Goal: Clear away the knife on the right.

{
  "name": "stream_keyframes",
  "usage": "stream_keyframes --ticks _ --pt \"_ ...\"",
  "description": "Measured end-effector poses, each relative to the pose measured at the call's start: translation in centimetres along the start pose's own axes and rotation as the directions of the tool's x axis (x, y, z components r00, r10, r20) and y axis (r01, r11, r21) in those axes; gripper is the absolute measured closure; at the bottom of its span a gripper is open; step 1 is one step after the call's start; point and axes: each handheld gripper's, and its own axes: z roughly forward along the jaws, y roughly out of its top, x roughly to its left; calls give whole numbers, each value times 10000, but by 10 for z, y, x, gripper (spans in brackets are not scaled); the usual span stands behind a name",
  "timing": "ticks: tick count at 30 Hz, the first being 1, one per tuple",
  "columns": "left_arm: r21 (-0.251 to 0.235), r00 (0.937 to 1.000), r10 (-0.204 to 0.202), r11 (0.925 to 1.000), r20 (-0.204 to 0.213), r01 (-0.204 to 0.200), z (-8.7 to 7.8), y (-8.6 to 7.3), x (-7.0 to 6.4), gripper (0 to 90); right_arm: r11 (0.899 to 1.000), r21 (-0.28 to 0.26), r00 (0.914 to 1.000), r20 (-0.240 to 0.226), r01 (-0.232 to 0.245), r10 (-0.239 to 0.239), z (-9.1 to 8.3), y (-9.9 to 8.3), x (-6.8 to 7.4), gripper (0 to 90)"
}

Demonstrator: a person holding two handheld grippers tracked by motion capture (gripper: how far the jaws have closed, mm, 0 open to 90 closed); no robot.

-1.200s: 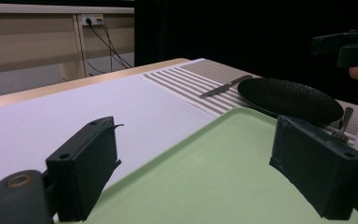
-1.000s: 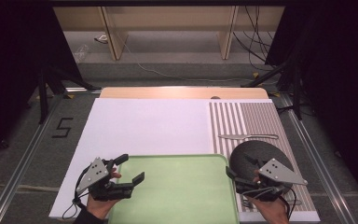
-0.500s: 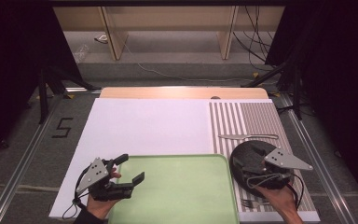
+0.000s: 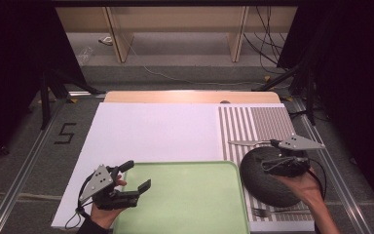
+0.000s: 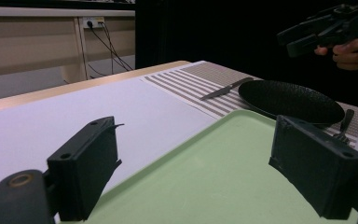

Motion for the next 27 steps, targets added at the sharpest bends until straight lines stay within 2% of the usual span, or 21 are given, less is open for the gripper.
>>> stream_keyframes --ticks 3,4,6,8,10,12,16,17,19,20,21,23,24,26,27 --pt "10 10000 33 10000 -6 -33 0 0 0 141 9997 245 10000 83 21 -23 4 2 -6 237" --pt "-16 10000 8 10000 -8 -8 0 0 0 142 9986 525 9998 168 95 -104 7 4 -11 239" --pt "-14 10000 -27 10000 -6 27 0 0 1 142 9978 659 9997 215 111 -125 9 5 -13 240" --pt "1 10000 -37 10000 -8 37 0 0 0 142 9941 1068 9995 244 184 -211 14 9 -22 242" --pt "-10 10000 -31 10000 -9 31 0 0 0 142 9931 1158 9995 266 162 -194 16 11 -25 243" --pt "-13 10000 -5 10000 -1 5 0 0 0 143 9857 1669 9995 195 226 -262 21 15 -34 245" --pt "-48 10000 -66 10000 27 66 0 0 1 143 9790 2029 9994 218 218 -268 29 18 -44 249" --pt "-42 10000 -66 10000 29 66 0 0 1 143 9712 2371 9994 207 231 -288 34 19 -51 251" --pt "-27 10000 -46 10000 27 46 0 0 0 143 9682 2490 9992 232 245 -312 37 20 -54 252" --pt "-40 10000 -57 10000 31 57 0 0 0 143 9595 2803 9992 186 276 -341 42 21 -60 253" --pt "-49 10000 -53 10000 38 53 0 0 0 143 9595 2803 9992 186 276 -341 42 21 -60 253" --pt "-46 10000 -36 10000 31 36 0 0 0 143 9517 3056 9991 217 288 -372 47 22 -64 254" --pt "-42 10000 -48 10000 29 48 0 0 0 143 9432 3297 9984 229 414 -518 52 23 -69 256" --pt "-84 10000 -81 9999 45 81 0 0 0 143 9408 3364 9983 241 415 -526 55 23 -70 257" --pt "-87 10000 -61 9999 46 62 0 0 0 144 9328 3581 9985 189 406 -507 62 24 -74 258"
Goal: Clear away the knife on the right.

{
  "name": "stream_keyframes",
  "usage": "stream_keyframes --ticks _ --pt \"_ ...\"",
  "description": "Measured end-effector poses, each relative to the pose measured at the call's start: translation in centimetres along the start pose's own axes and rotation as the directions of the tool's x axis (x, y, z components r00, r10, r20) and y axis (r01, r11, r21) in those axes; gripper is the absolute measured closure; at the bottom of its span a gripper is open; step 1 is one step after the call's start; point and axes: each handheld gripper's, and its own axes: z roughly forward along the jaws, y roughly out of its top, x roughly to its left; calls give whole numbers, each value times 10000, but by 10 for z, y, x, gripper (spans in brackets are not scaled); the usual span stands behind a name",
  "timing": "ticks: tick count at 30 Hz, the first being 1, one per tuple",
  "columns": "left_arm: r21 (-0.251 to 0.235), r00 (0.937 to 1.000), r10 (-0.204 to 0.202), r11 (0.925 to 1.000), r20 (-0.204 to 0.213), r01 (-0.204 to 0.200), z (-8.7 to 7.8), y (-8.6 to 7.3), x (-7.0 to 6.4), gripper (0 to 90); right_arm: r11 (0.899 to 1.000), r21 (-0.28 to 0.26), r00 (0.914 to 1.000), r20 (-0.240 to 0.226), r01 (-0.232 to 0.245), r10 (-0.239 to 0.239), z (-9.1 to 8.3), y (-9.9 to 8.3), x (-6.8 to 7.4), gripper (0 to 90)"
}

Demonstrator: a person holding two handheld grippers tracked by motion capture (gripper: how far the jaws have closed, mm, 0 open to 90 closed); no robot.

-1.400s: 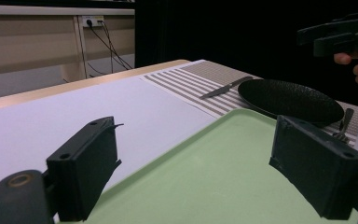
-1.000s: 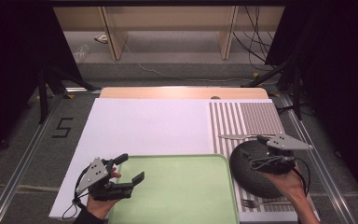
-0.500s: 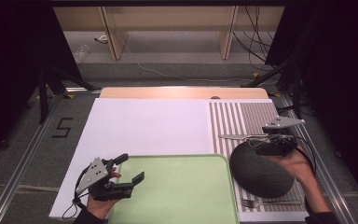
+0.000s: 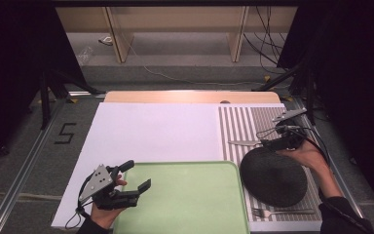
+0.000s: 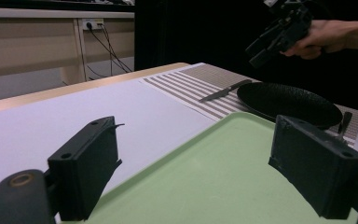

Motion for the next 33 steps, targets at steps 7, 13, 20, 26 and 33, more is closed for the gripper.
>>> stream_keyframes --ticks 7,13,20,26,33 --pt "-22 10000 15 10000 -13 -15 0 0 1 144 9969 787 10000 33 -46 43 20 6 -13 264" --pt "-52 10000 -23 10000 -19 23 -1 0 1 144 9869 1612 9999 102 10 -27 35 10 -27 273" --pt "-42 10000 -39 10000 5 39 0 0 1 144 9753 2208 9999 80 63 -83 46 15 -37 282" --pt "-95 10000 -51 9999 5 51 -1 0 2 144 9651 2619 10000 65 16 -34 57 16 -40 292" --pt "-94 10000 -14 10000 13 14 0 0 1 144 9536 3008 9999 31 109 -124 63 18 -40 301"
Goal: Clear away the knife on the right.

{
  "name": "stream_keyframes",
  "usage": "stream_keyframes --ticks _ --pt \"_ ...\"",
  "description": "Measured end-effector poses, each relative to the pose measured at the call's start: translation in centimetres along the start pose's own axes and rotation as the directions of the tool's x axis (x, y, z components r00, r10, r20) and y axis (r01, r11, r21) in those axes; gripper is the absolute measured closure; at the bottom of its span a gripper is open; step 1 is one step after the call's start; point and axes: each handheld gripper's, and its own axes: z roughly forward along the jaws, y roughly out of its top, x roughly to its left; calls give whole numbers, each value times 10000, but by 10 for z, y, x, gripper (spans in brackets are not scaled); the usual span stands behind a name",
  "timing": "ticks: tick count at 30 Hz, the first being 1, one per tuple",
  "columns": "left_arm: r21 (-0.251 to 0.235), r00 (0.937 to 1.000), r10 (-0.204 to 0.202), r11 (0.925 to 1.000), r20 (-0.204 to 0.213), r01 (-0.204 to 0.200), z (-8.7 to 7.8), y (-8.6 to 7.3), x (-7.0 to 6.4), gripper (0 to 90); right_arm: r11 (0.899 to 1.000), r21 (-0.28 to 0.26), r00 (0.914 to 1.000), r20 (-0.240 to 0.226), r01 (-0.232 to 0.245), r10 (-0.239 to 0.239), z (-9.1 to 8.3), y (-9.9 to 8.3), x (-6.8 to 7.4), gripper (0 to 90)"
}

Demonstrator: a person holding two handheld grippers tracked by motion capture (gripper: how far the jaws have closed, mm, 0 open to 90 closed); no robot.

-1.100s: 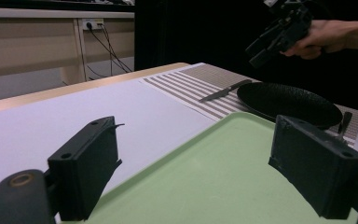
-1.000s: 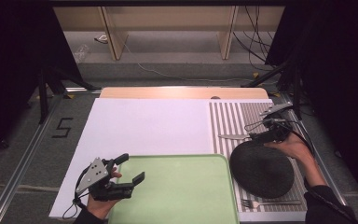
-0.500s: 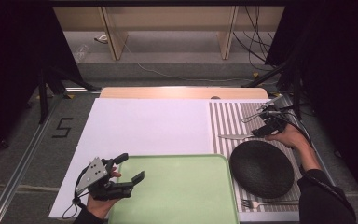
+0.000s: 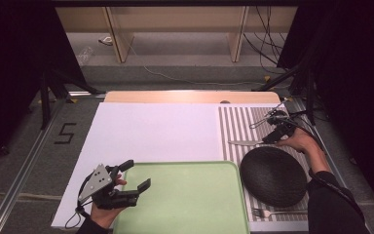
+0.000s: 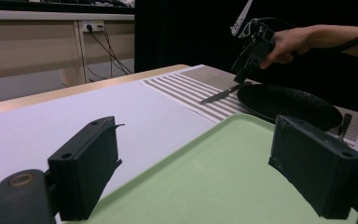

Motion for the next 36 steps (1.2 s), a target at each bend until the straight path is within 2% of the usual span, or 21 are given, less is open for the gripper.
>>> stream_keyframes --ticks 2,7,12,19,21,27,28,31,36 --pt "-14 10000 -12 10000 -3 12 0 0 0 144 9997 188 9999 -9 132 -132 3 1 -1 301" --pt "-42 10000 -26 10000 -14 26 0 0 1 145 9990 441 10000 -7 -20 20 7 2 -4 305" --pt "-66 10000 -47 10000 -15 47 -1 1 1 145 9970 754 9999 -22 152 -151 10 3 -5 313" --pt "-90 10000 -37 10000 -65 36 -1 1 1 147 9949 942 9994 -56 355 -351 11 4 -8 325" --pt "-87 10000 -30 10000 -66 29 -1 1 1 147 9957 894 9997 14 256 -259 13 4 -8 335" --pt "-110 10000 -38 9999 -88 37 -1 1 1 148 9925 1131 9988 89 463 -476 14 5 -9 350" --pt "-115 9999 -47 9999 -91 46 -1 1 1 148 9894 1293 9976 89 667 -684 14 5 -10 354" --pt "-138 9999 -58 9999 -87 57 -2 1 2 148 9896 1327 9983 89 554 -571 17 6 -8 362" --pt "-138 9999 -72 9999 -94 70 -1 1 2 149 9856 1553 9976 53 677 -693 21 6 -8 377"
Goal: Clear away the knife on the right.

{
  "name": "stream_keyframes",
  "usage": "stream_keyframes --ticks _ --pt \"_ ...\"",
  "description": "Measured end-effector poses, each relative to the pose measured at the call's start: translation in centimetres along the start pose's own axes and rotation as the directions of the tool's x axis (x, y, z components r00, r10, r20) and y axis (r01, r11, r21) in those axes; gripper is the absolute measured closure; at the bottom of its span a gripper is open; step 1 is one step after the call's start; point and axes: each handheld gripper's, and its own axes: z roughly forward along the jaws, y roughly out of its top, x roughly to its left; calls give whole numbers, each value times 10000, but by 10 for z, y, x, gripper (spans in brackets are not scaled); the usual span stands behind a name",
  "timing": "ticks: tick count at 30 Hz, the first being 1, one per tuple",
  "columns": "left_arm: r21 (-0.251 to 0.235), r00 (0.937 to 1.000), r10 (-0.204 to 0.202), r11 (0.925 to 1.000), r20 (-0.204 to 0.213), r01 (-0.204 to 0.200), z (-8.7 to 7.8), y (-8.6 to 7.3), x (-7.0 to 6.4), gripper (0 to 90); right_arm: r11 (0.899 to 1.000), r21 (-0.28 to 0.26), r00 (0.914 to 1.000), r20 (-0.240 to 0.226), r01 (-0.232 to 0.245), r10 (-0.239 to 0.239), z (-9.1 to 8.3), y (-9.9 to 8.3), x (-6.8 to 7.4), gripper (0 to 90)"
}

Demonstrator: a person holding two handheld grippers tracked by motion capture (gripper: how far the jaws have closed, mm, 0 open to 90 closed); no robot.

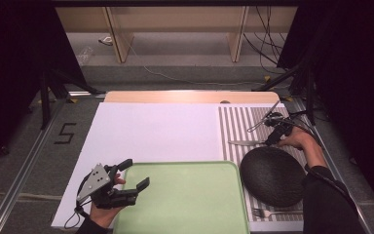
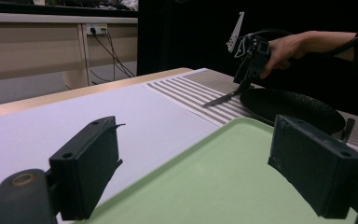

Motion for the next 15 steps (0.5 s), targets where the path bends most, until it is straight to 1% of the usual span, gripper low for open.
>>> stream_keyframes --ticks 2,5,7,8,9,12,14,15 --pt "-13 10000 -2 10000 -8 2 0 0 0 149 9999 52 9999 -68 122 -122 1 0 -1 376" --pt "-5 10000 -6 10000 -10 6 1 0 0 150 9998 123 9998 -38 182 -181 1 1 0 388" --pt "-4 10000 0 10000 -12 0 1 0 0 150 9993 264 9997 -54 246 -245 2 1 1 413" --pt "-1 10000 11 10000 -16 -11 1 0 0 150 9986 358 9993 0 383 -384 3 1 2 418" --pt "1 10000 10 10000 -20 -10 0 0 0 150 9986 399 9993 -28 360 -360 3 1 2 417" --pt "-23 10000 -32 10000 -39 32 0 0 1 150 9984 391 9991 -107 417 -413 3 2 1 444" --pt "-1 10000 -29 10000 -26 29 1 0 1 150 9976 441 9986 -79 530 -527 3 2 3 463" --pt "1 10000 -32 10000 -18 32 1 0 1 150 9970 408 9978 -107 659 -655 3 3 3 478"
